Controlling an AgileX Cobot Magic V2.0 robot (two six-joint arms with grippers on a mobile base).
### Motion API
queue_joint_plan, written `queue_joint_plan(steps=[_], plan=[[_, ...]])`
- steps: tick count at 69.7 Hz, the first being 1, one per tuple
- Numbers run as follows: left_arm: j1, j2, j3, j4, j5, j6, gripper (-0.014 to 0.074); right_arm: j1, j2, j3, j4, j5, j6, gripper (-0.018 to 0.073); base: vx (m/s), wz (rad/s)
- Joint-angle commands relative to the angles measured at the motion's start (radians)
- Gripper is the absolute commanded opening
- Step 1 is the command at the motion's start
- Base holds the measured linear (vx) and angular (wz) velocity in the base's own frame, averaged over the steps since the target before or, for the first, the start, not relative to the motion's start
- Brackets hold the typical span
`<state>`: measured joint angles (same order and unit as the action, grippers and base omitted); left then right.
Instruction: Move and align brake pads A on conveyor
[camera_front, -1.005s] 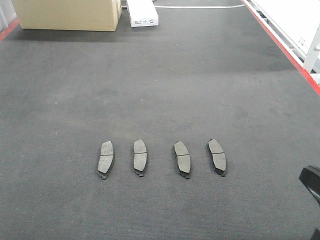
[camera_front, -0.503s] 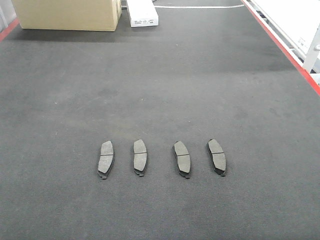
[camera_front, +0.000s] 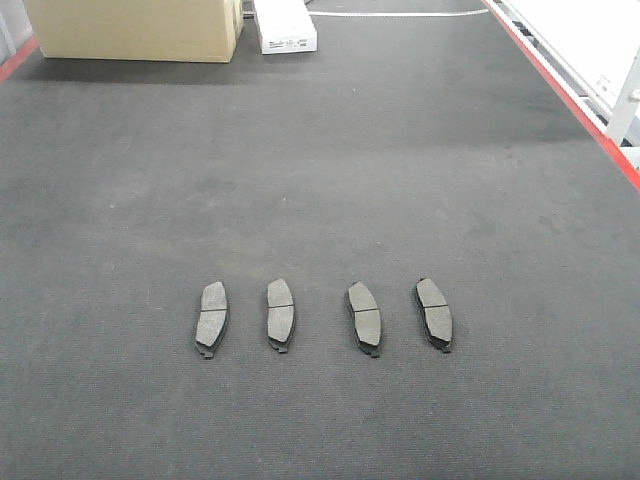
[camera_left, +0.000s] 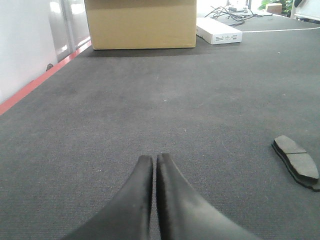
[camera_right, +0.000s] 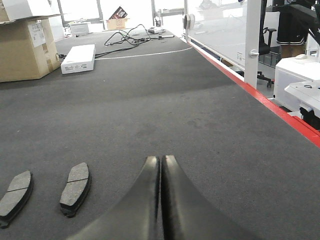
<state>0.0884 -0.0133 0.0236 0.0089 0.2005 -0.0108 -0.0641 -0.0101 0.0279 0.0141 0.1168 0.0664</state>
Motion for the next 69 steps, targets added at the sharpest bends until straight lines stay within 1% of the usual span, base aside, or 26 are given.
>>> queue_joint_plan(steps=[1,69], plan=[[0.001,-0.012,-0.009,-0.009,-0.071,0.000,-0.0006,-0.006,-0.015,0.021,-0.003,-0.081,0.001,-0.0008,0.00,0.00],[0.001,-0.012,-0.009,-0.009,-0.071,0.000,-0.0006,-0.006,-0.015,0.020,-0.003,-0.081,0.001,-0.0008,0.00,0.00]])
